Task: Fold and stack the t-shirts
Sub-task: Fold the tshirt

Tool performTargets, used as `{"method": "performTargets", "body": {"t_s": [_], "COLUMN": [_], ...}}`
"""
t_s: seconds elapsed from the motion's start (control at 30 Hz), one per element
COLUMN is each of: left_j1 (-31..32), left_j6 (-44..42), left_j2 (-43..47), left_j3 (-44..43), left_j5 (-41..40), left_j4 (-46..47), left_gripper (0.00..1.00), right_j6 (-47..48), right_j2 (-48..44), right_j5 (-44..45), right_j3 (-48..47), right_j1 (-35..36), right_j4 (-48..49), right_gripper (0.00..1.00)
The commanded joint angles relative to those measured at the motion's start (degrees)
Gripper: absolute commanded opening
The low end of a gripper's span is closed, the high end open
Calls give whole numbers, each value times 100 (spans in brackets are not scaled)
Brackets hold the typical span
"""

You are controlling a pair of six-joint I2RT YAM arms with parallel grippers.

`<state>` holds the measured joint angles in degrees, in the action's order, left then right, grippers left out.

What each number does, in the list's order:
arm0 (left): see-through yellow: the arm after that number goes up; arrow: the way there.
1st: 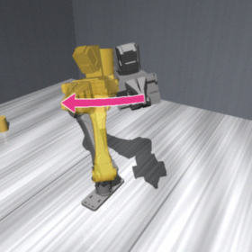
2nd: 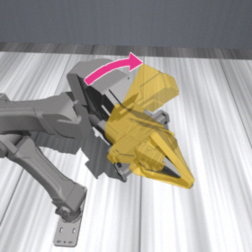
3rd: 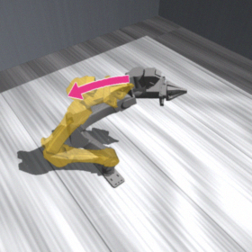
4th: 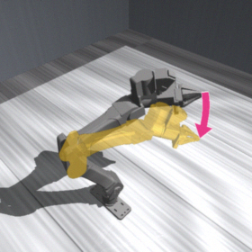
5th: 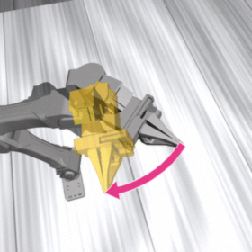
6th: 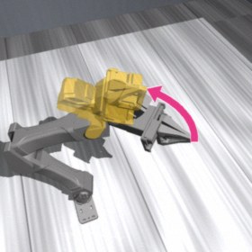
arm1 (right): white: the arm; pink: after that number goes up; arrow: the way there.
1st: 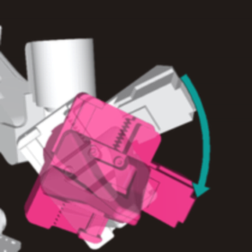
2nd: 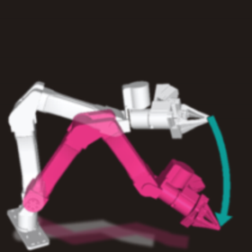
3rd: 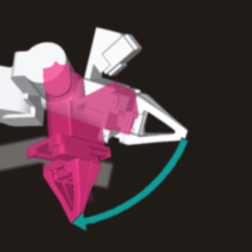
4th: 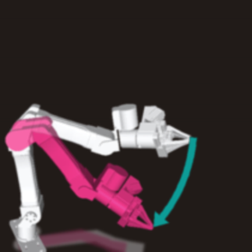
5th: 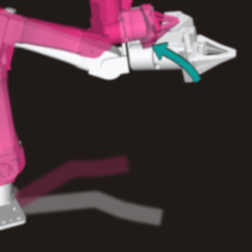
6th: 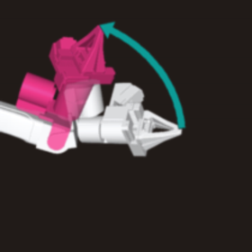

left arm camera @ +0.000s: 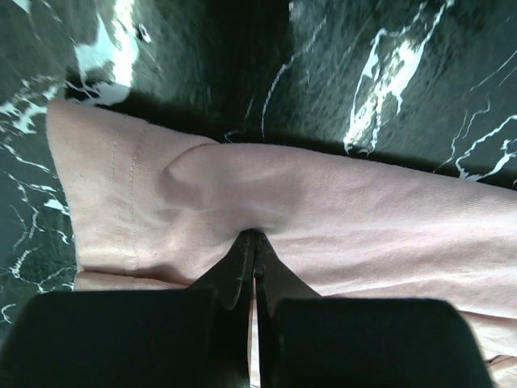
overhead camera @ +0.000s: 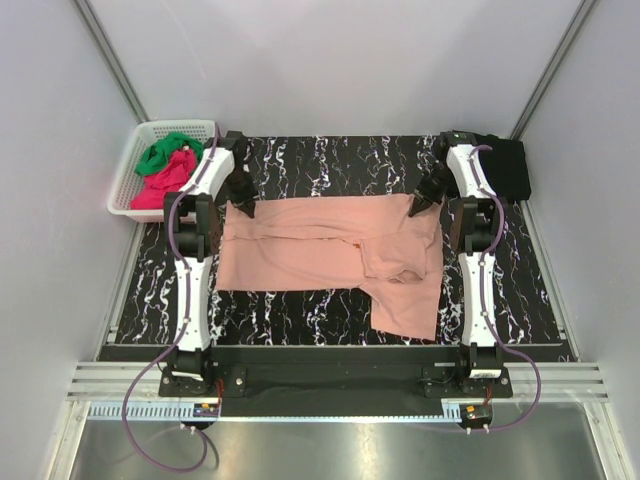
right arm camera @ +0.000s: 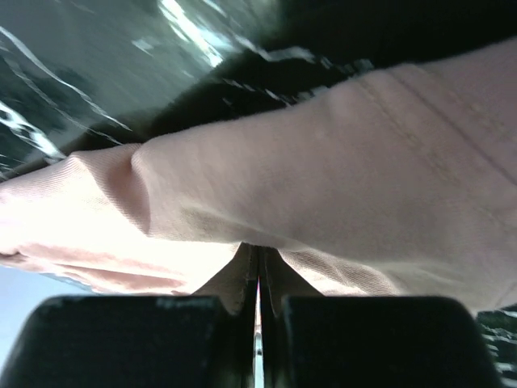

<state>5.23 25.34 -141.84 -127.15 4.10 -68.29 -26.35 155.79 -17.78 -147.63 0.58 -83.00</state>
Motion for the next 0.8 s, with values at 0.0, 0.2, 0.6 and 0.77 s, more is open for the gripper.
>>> {"method": "performTargets", "body": {"t_s": [0.0, 0.2, 0.6, 0.77], "left_j1": [-119, -225, -304, -242], "left_j6": [-21, -64, -91, -109], "left_j2": [-19, -10, -151, -265], "left_j3": [-249, -284, -486, -609], "left_j5": [-76, -6, 161, 144], "left_j4": [194, 281, 545, 545], "left_gripper": [0, 0, 0, 0], "right_j6": [-160, -292, -266, -143], "right_j2": [365, 585, 400, 225], "right_j5": [65, -24, 99, 91], "right_j3": [-362, -995, -882, -732], "right_j1": [12, -14, -23, -31], "right_j4": [276, 153, 135, 144], "right_gripper": [0, 0, 0, 0]}}
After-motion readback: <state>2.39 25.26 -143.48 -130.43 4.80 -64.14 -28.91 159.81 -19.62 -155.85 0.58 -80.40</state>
